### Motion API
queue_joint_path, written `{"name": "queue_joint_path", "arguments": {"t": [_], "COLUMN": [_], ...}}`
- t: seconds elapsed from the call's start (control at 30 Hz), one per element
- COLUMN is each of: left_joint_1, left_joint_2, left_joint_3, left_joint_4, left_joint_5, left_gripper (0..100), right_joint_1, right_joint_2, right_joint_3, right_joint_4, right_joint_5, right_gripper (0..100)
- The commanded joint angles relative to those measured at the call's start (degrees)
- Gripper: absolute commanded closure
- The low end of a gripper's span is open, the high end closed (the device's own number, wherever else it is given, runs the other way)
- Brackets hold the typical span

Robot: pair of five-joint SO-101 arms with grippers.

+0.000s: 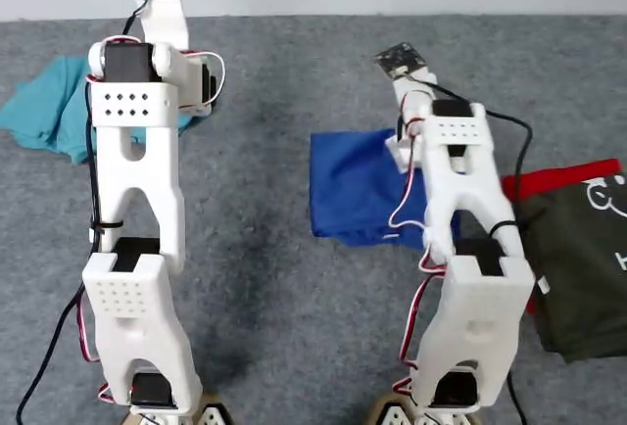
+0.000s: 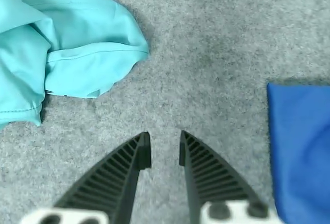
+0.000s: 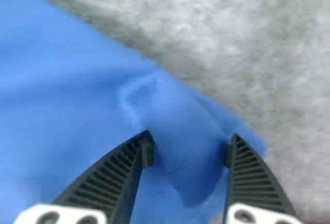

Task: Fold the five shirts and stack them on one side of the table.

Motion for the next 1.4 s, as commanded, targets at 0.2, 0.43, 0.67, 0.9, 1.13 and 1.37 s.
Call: {"name": "queue_joint_path", "arguments": {"t": [0.2,0.43,0.67,0.9,1.13,1.37], "left_joint_1": [0.09,-0.26,-0.18,0.0,0.09,-0.18], "left_joint_2": [-3.6,-3.6,-3.6,-3.6,-3.6,-3.6], "left_joint_3": [3.47,3.47,3.47,3.47,3.47,3.47], "left_joint_4": [1.05,1.05,1.05,1.05,1.14,1.14], "left_joint_5": [-0.44,-0.44,-0.44,-0.44,-0.44,-0.44], "left_gripper": [91,91,91,91,91,91], "right_joint_1": [4.79,7.52,5.05,-0.22,-1.36,-1.27], "right_joint_2": [6.11,11.3,5.49,3.3,3.12,3.21], "right_joint_3": [-15.47,-24.18,-38.51,-39.38,-39.12,-28.48], "right_joint_4": [-0.75,4.18,30.64,43.38,43.65,43.65], "right_joint_5": [1.49,1.23,-2.9,-5.19,-5.36,-5.45], "right_gripper": [76.2,76.1,76.0,76.0,76.0,76.1]}}
